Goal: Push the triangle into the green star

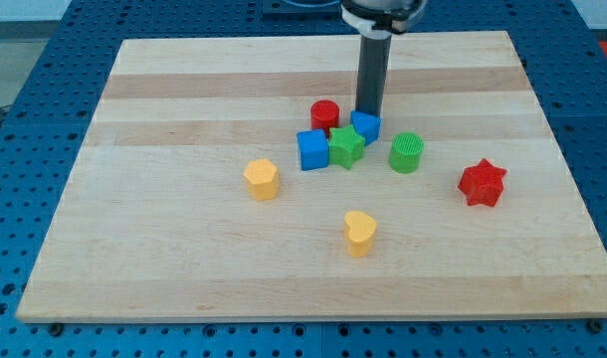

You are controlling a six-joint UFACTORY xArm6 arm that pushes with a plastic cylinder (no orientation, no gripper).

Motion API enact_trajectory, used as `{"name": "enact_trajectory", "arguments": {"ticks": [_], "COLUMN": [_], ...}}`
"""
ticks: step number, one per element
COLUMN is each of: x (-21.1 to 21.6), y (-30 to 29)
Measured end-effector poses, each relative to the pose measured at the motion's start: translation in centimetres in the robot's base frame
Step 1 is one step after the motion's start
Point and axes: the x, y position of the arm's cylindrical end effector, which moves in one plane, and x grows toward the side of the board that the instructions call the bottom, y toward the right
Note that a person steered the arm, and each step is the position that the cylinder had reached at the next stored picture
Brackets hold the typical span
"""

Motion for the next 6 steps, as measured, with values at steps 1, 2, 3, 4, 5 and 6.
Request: {"name": "enact_trajectory", "arguments": {"ticks": [1, 2, 3, 4, 5, 6], "x": [0.5, 0.5, -0.9, -1.6, -1.1, -0.6], "y": [0.0, 0.0, 0.0, 0.0, 0.0, -0.6]}}
